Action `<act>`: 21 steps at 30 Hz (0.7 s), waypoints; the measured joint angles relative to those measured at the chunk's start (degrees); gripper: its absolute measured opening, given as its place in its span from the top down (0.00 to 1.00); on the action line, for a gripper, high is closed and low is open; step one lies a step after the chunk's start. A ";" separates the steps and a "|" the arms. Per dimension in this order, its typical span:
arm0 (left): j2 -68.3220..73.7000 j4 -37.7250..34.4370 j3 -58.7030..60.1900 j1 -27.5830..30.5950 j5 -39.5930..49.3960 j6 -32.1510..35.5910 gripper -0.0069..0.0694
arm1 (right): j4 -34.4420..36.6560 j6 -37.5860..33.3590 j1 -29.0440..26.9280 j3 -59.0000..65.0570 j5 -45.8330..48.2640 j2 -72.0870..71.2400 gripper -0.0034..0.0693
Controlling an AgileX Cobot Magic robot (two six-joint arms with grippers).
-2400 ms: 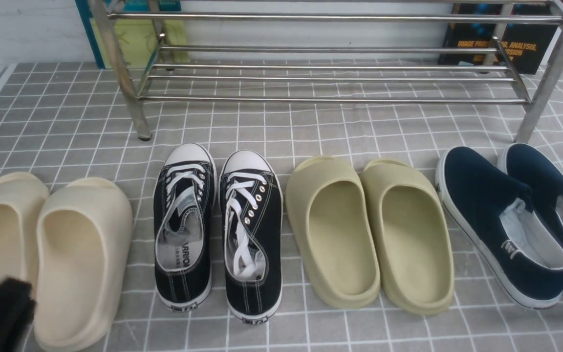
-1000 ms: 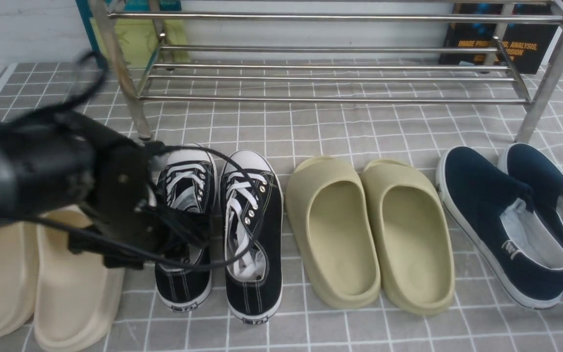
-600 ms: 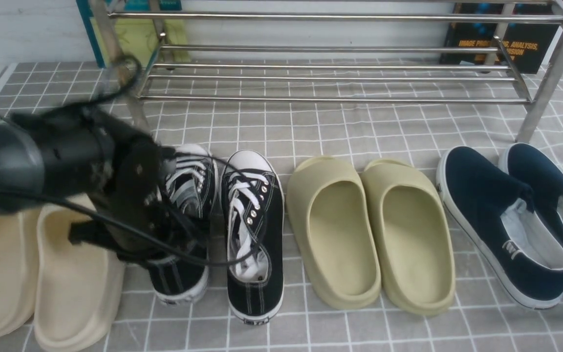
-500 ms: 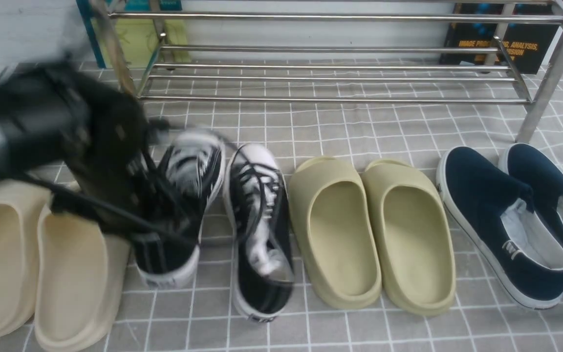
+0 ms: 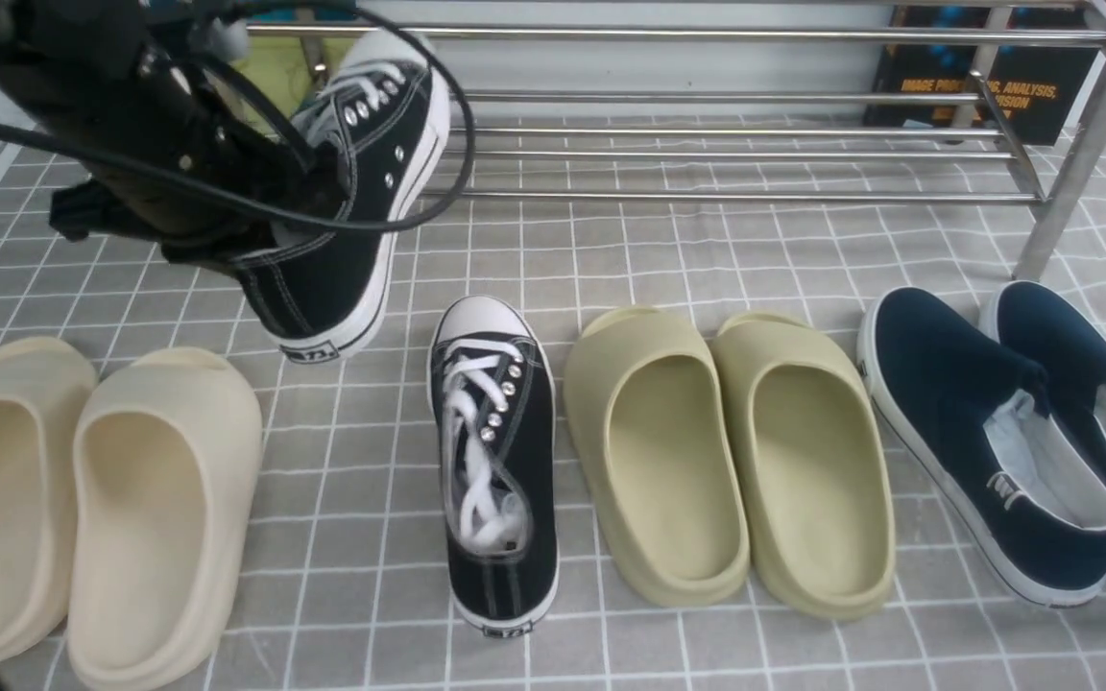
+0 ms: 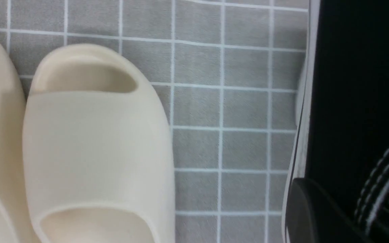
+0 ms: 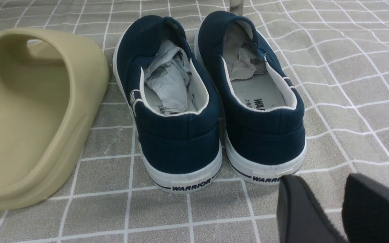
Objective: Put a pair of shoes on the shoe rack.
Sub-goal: Use the left arm to put a shoe into the shoe rack
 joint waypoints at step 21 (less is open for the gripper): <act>21.60 0.07 -19.36 -0.05 -3.66 -3.96 0.93 | 0.00 0.00 0.00 0.00 0.00 0.00 0.62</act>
